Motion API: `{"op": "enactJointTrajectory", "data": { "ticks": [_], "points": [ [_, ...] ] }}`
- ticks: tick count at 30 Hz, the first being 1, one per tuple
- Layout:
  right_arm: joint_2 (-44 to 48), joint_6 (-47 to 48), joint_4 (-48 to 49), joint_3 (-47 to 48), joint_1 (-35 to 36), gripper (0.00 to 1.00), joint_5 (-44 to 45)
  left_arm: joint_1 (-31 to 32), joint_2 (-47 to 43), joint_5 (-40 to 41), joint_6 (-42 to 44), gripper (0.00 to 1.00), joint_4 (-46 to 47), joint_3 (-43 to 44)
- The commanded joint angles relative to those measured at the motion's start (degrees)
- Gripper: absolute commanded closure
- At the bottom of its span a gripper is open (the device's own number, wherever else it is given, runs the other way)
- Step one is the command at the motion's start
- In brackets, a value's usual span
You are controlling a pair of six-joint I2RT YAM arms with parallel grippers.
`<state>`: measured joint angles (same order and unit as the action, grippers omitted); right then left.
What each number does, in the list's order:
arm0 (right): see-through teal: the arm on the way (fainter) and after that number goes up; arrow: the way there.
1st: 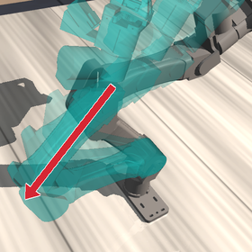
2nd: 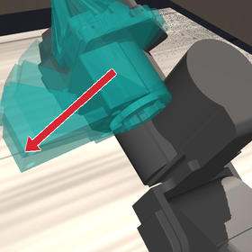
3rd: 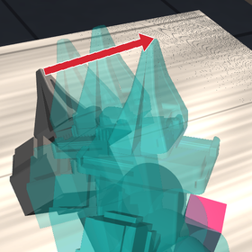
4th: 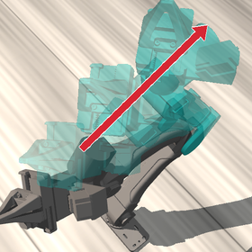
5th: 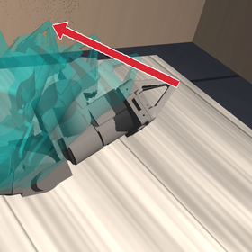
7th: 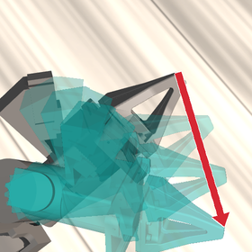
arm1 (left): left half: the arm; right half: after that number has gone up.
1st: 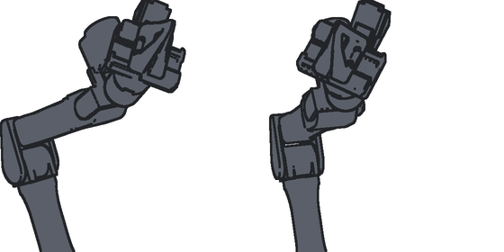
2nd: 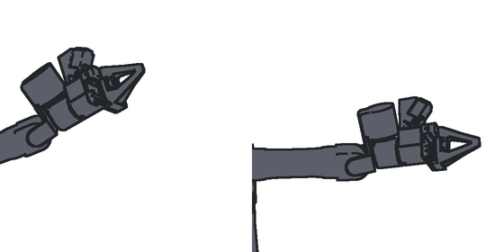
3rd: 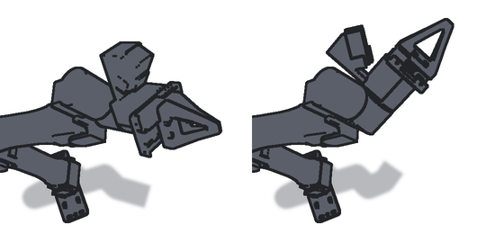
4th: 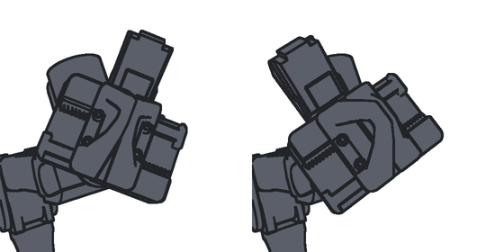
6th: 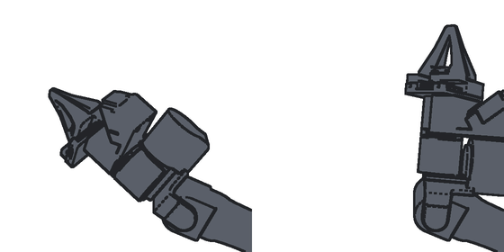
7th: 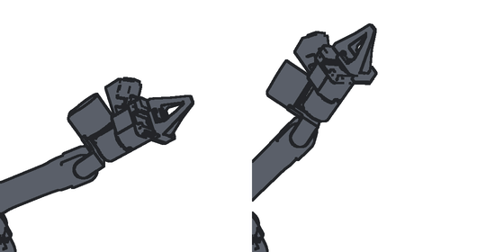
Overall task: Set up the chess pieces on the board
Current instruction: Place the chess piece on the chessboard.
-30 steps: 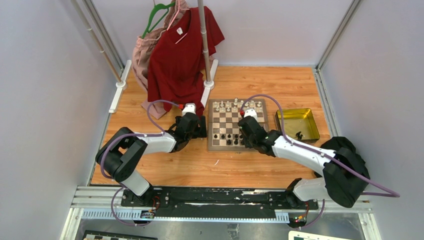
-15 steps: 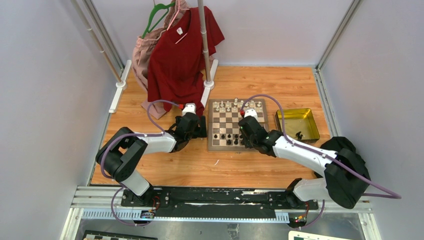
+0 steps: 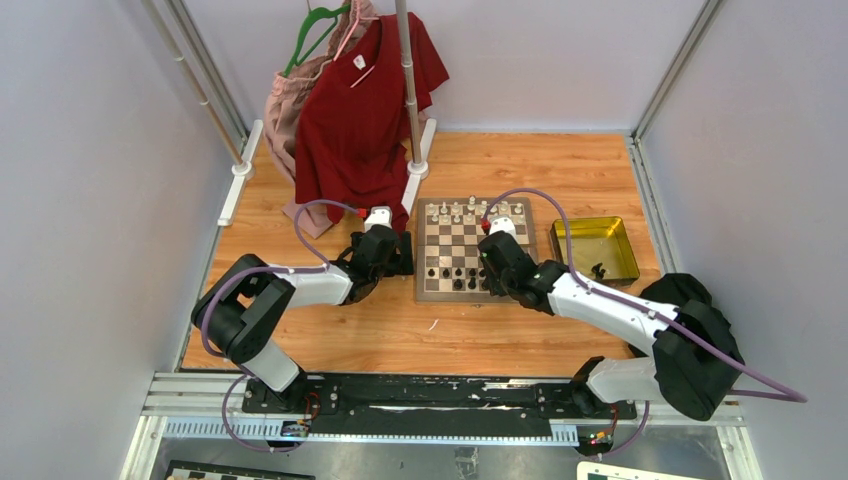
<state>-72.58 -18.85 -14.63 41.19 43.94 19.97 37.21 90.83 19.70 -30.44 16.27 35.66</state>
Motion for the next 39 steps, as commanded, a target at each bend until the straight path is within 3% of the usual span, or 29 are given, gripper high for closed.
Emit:
{"op": "enactJointTrajectory", "data": {
  "ticks": [1,39],
  "points": [
    [1.0,-1.0,-0.6,-0.6,-0.5,0.65,0.5,-0.1,0.8,-0.3,-0.4,0.06,0.0,0.2],
    [0.9,-1.5,2.3,-1.4,-2.1,0.68,-2.8,-0.1,1.3,-0.7,-0.3,0.06,0.0,0.6]
  ]
}}
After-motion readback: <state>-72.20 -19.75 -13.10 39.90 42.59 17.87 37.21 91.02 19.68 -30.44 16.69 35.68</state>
